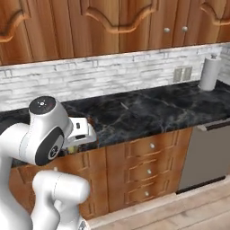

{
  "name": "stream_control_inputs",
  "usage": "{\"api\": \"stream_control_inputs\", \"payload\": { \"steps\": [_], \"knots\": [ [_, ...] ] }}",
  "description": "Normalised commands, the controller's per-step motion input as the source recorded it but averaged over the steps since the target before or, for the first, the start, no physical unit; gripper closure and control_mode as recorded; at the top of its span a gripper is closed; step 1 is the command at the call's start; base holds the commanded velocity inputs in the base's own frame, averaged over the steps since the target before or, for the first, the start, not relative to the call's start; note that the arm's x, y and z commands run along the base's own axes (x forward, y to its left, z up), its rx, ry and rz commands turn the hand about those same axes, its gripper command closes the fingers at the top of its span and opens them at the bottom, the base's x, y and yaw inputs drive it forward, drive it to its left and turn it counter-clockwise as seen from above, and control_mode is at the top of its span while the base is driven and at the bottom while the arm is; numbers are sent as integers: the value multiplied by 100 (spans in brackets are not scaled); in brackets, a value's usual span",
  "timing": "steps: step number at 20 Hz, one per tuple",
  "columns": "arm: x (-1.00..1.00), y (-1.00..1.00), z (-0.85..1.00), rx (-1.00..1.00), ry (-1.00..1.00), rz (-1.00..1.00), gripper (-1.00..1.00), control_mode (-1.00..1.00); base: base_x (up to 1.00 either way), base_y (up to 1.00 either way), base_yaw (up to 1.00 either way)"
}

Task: Retrieve the sausage and cheese from the fridge and place them on the cutting board on the counter.

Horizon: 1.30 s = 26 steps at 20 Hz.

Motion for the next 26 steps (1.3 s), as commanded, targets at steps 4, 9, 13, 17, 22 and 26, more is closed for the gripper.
{"api": "stream_control_inputs", "payload": {
  "steps": [4, 9, 13, 17, 22, 26],
  "knots": [
    [0, 0, 0, 0, 0, 0, 100, 100, 59, -13, 64],
    [0, 0, 0, 0, 0, 0, 100, 100, 55, -14, 68],
    [0, 0, 0, 0, 0, 0, 100, 100, 46, -27, 56],
    [0, 0, 0, 0, 0, 0, 100, 100, 3, -59, 27],
    [0, 0, 0, 0, 0, 0, 100, 100, 34, -19, 7],
    [0, 0, 0, 0, 0, 0, 100, 100, 2, 0, 0]
  ]
}}
